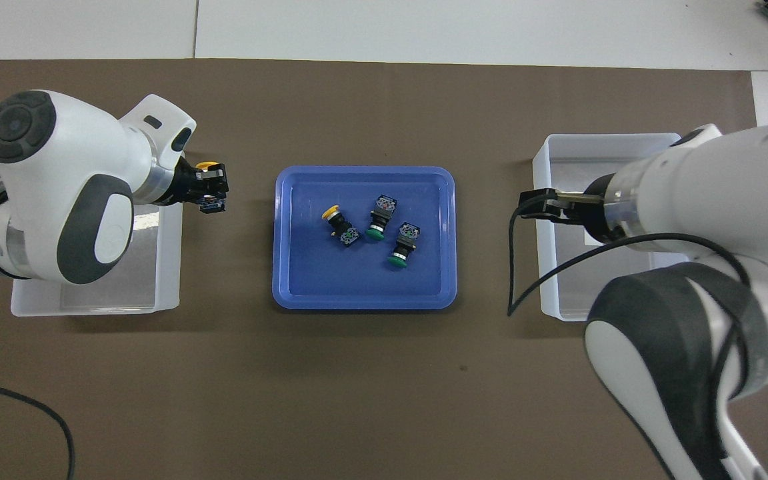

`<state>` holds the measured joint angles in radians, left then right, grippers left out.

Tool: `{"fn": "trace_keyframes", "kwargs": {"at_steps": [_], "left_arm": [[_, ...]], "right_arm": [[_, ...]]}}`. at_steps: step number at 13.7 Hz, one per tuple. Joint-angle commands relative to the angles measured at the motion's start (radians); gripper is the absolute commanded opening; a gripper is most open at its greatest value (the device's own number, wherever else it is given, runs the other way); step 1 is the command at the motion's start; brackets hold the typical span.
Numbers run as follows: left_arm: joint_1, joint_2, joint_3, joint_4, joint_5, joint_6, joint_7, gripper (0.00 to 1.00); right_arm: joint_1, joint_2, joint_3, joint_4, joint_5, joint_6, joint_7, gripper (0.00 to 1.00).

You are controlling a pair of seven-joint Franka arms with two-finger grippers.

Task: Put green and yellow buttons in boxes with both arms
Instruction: 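Carry the yellow button to the bin while the right gripper reaches the tray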

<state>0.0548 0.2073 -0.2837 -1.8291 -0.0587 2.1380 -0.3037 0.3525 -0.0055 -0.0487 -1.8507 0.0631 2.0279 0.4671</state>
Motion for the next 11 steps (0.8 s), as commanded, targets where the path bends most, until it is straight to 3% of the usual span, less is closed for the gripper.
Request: {"fn": "trace_keyframes", "kwargs": {"at_steps": [1, 3, 5, 9, 11], "left_arm": [[0.109, -0.011, -0.008, -0.012, -0.006, -0.03, 0.177, 0.0], [0.175, -0.015, -0.008, -0.019, -0.006, -0.032, 0.302, 0.0], [0.212, -0.022, -0.006, -0.042, -0.003, -0.015, 0.342, 0.0], [0.257, -0.048, -0.006, -0.226, 0.002, 0.161, 0.408, 0.0], [0.26, -0.04, -0.006, -0.283, 0.002, 0.238, 0.411, 0.0]], "right_arm": [[0.097, 0.161, -0.002, 0.005, 0.009, 0.185, 0.126, 1.0], [0.129, 0.25, -0.002, 0.004, 0.009, 0.315, 0.15, 1.0], [0.151, 0.297, 0.0, 0.001, 0.009, 0.359, 0.168, 1.0], [0.183, 0.309, 0.0, -0.051, 0.009, 0.379, 0.191, 1.0], [0.203, 0.338, 0.0, -0.051, 0.009, 0.409, 0.226, 0.95]]}}
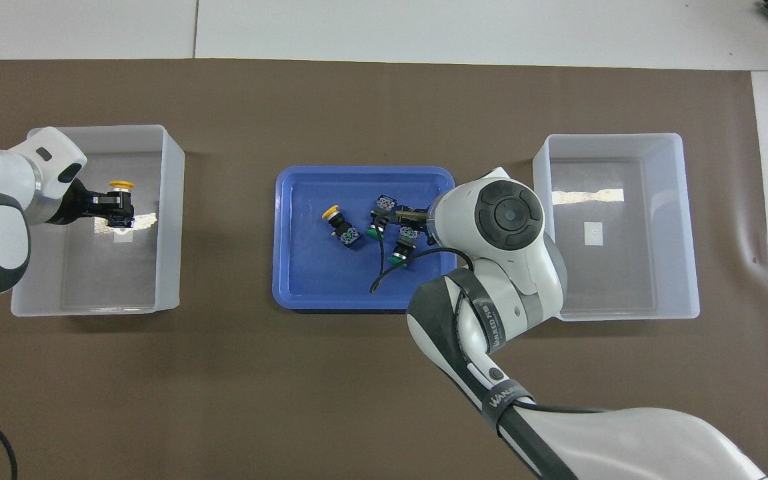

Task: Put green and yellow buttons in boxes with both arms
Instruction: 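Release the yellow button while the right gripper carries a green button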

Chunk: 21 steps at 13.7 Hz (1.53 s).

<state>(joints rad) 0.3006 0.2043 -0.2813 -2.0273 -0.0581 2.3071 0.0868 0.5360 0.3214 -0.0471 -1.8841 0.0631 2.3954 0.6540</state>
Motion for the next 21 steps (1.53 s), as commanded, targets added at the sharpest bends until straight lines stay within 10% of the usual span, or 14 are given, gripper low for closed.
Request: {"fn": "trace_keyframes", "kwargs": {"at_steps": [1, 2, 7, 11, 13, 21], "left_arm": [[0.014, -0.036, -0.009, -0.087, 0.001, 0.069, 0.019, 0.0], [0.014, -0.036, -0.009, -0.087, 0.001, 0.066, 0.019, 0.03], [0.014, -0.028, -0.007, -0.033, 0.007, 0.017, 0.019, 0.98], [-0.004, -0.008, -0.009, 0.154, 0.014, -0.197, 0.005, 1.0], [-0.066, 0.006, -0.009, 0.238, 0.014, -0.302, -0.121, 0.92], [-0.368, -0.011, -0.015, 0.113, 0.009, -0.03, -0.878, 0.78]], "right_arm": [[0.027, 0.028, -0.002, -0.02, 0.009, 0.066, 0.045, 0.91], [0.027, 0.039, -0.003, -0.02, 0.007, 0.074, 0.046, 0.88], [0.039, 0.067, -0.003, -0.046, 0.006, 0.102, 0.047, 0.6], [0.061, 0.084, -0.003, -0.049, 0.006, 0.139, 0.073, 0.56], [0.056, 0.082, -0.005, -0.044, -0.005, 0.124, 0.067, 0.0], [-0.089, -0.103, -0.017, 0.092, -0.04, -0.206, 0.012, 0.0]]}}
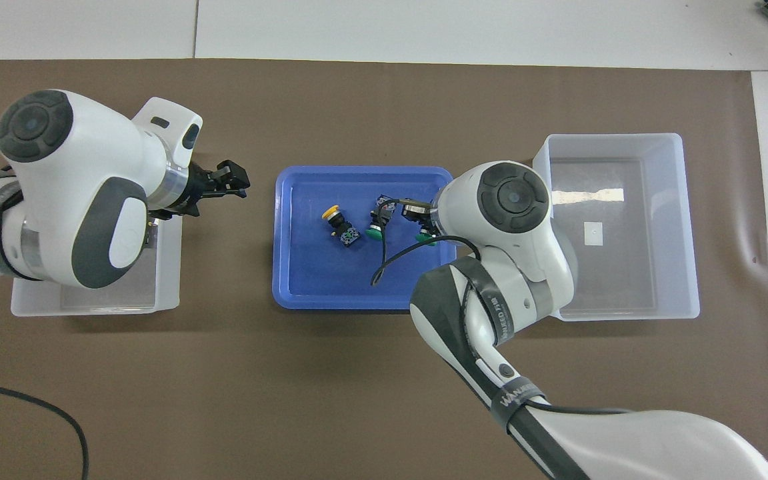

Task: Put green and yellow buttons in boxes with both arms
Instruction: 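Release the yellow button while the right gripper carries a green button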

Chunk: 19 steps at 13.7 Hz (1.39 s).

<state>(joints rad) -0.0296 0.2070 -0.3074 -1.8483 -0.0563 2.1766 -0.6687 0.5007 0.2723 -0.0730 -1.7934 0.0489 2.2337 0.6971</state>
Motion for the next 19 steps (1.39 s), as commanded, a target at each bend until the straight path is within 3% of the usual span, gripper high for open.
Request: {"fn": "trace_keyframes", "kwargs": {"at_steps": [1, 3, 7, 14, 15, 17, 18, 19], "left_arm": [[-0.07, -0.012, 0.011, -0.09, 0.007, 0.15, -0.173, 0.74], [-0.114, 0.005, 0.011, -0.121, 0.007, 0.248, -0.282, 0.6], [-0.205, 0.084, 0.017, -0.16, 0.006, 0.451, -0.442, 0.59], [-0.233, 0.175, 0.017, -0.166, 0.006, 0.571, -0.457, 0.59], [-0.237, 0.178, 0.017, -0.167, 0.006, 0.572, -0.459, 0.59], [-0.248, 0.196, 0.017, -0.169, 0.006, 0.577, -0.474, 0.6], [-0.268, 0.218, 0.017, -0.169, 0.006, 0.609, -0.477, 0.6], [-0.269, 0.223, 0.017, -0.175, 0.006, 0.633, -0.479, 0.59]], "right_arm": [[-0.094, -0.076, 0.01, 0.005, -0.032, -0.063, -0.104, 0.0], [-0.187, -0.105, 0.01, 0.005, -0.032, -0.104, -0.322, 0.0], [-0.353, -0.111, 0.012, -0.056, -0.017, -0.083, -0.689, 0.0], [-0.494, -0.041, 0.01, -0.23, -0.014, 0.13, -0.616, 0.03], [-0.504, -0.018, 0.012, -0.233, -0.014, 0.158, -0.595, 0.13], [-0.502, -0.004, 0.012, -0.242, -0.012, 0.179, -0.55, 0.43], [-0.501, -0.004, 0.012, -0.241, -0.014, 0.179, -0.545, 0.81], [-0.501, -0.004, 0.012, -0.238, -0.014, 0.178, -0.55, 1.0]]}}
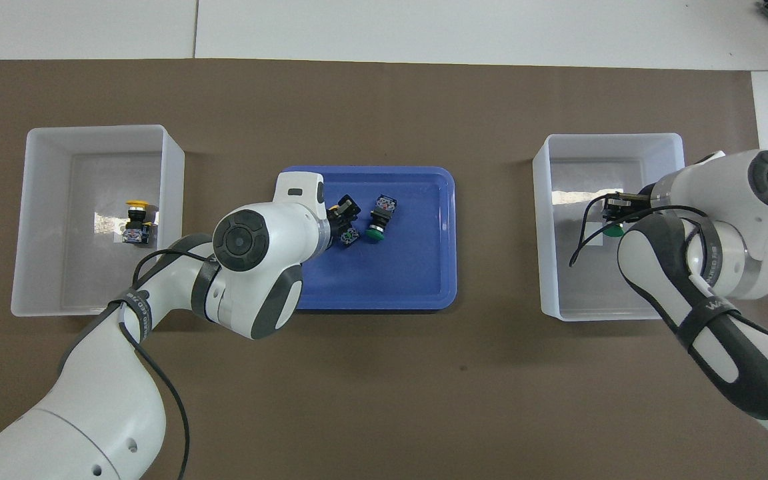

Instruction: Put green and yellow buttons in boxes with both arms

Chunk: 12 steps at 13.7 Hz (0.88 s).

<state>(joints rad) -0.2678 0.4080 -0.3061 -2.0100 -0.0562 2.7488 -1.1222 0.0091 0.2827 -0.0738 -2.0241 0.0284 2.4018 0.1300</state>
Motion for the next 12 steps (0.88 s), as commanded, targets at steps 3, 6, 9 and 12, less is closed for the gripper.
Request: {"fn": "trace_keyframes", "kwargs": {"at_steps": [3, 6, 9, 12], "left_arm": [[-0.03, 0.022, 0.016, -0.015, 0.006, 0.054, -0.024, 0.07], [-0.024, 0.02, 0.024, 0.013, 0.028, -0.003, -0.016, 0.0], [-0.001, 0.02, 0.032, 0.137, 0.11, -0.197, -0.005, 0.0], [0.079, -0.021, 0.025, 0.215, 0.113, -0.355, 0.063, 0.0]], "right_arm": [[0.018, -0.057, 0.023, 0.024, 0.005, -0.01, -0.018, 1.0], [0.11, -0.069, 0.028, 0.077, 0.005, -0.03, -0.035, 1.0], [0.198, -0.063, 0.031, 0.085, 0.045, 0.017, -0.004, 1.0], [0.288, -0.042, 0.031, 0.084, 0.194, 0.069, 0.013, 1.0]]}}
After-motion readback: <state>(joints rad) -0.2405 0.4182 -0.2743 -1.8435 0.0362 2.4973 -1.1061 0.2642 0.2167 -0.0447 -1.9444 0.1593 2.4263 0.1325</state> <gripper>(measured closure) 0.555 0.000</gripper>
